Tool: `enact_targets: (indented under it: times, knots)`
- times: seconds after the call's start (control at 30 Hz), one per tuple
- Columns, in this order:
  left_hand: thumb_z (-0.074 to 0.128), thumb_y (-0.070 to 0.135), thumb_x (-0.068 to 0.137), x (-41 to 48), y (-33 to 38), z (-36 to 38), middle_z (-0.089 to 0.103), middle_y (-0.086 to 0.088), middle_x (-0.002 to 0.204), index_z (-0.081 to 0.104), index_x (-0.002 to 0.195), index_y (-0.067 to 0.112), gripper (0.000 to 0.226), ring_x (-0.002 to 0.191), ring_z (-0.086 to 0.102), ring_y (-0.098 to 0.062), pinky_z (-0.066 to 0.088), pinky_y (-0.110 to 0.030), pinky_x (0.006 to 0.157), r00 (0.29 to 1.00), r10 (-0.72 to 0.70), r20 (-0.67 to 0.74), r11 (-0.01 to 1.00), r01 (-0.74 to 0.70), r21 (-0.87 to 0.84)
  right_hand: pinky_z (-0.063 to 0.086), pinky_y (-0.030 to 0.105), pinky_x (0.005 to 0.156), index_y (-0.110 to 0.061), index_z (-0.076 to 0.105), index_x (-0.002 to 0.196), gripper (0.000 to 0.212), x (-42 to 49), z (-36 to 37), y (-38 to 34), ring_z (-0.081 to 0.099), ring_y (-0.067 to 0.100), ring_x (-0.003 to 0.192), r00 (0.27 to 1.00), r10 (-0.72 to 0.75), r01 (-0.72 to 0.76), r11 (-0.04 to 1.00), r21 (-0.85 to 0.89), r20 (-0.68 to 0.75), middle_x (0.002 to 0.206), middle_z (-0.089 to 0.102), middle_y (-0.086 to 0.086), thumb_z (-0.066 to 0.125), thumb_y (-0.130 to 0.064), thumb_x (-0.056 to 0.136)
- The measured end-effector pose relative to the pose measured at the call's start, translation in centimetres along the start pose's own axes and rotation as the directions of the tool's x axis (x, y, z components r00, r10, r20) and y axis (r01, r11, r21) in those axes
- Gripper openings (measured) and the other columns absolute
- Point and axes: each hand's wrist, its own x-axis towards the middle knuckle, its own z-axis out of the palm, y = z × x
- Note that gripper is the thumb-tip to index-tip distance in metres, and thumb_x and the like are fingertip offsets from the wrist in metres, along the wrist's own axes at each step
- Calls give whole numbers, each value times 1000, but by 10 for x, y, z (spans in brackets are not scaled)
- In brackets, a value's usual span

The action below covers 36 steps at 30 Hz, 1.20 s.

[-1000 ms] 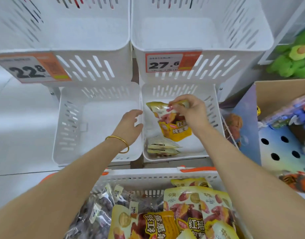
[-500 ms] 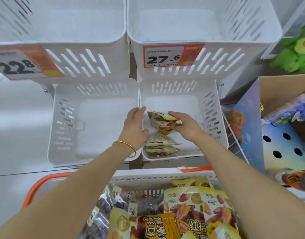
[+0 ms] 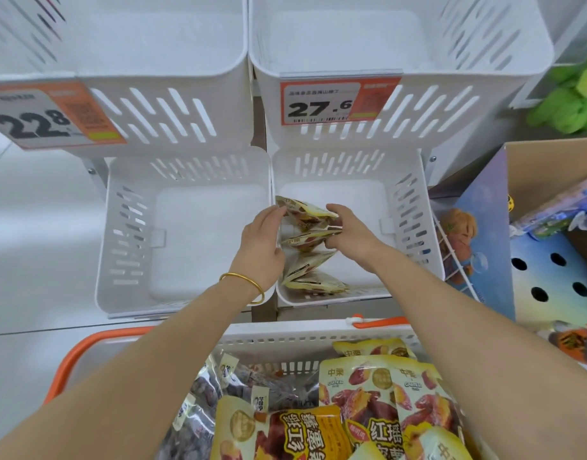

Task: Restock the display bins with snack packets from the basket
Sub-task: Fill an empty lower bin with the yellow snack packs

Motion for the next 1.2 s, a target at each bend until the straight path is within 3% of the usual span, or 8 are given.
enact_targets:
  times: [0.23,0.33,0.47,0.6,0.73,0.87,1.13,1.2]
  knots:
    - [48,-8,81,2,1,-2,24,-8,150,31,144,12,69,136,25,-27,28,-39,112,999,-14,-31,1000,14,-25,32,28,98,-28,28,146,80,-6,-5,4,29,21,136,997,-28,30,999,-26,78,149,29,2,66,-4,80]
    - [57,3,83,3,6,-6,20,-7,152,33,143,13,65,138,19,-26,17,-30,112,1000,-16,-5,999,16,29,27,33,111,-30,26,148,87,-3,-5,-2,22,20,141,989,-146,148,966,-212,24,153,22,-1,74,-18,77]
    - [57,9,88,1,4,-6,16,-6,154,45,135,15,49,140,12,-25,21,-30,109,1000,2,-30,990,2,141,27,39,113,-31,23,149,81,2,1,-13,25,19,141,971,-240,231,897,-376,23,155,24,-3,69,-38,82]
    - [55,10,89,3,0,-1,15,-8,154,54,125,17,36,140,8,-25,26,-33,107,995,-25,-96,985,41,167,39,9,83,-21,40,143,56,-1,8,-15,46,13,116,964,-257,266,917,-296,69,143,44,0,62,-24,91]
    - [71,23,78,-7,0,4,14,-7,153,47,128,15,57,140,11,-23,21,-31,109,995,-6,-99,999,11,46,39,33,104,-18,52,133,47,-10,6,3,47,20,125,963,-268,268,953,-142,25,136,50,3,64,-11,88]
    - [83,33,63,-18,-12,7,17,-8,151,36,132,14,86,141,11,-22,17,-32,113,1000,29,-3,995,-28,97,34,32,109,-18,46,138,52,-16,2,4,42,16,127,948,-294,311,936,-163,121,141,44,2,62,-8,89]
    - [76,25,75,-17,-11,6,14,-8,152,42,128,9,64,139,19,-26,25,-31,107,997,52,-53,992,-45,121,32,20,98,-19,34,145,65,-5,-4,-13,35,20,135,975,-178,213,917,-338,132,150,34,2,46,8,87]
    - [75,25,76,-16,-10,4,18,-12,151,46,125,5,60,137,23,-30,28,-33,107,992,99,-72,982,-86,165,37,27,96,-22,32,145,66,-3,-2,-16,39,24,131,978,-176,207,890,-407,112,148,37,5,39,10,88]
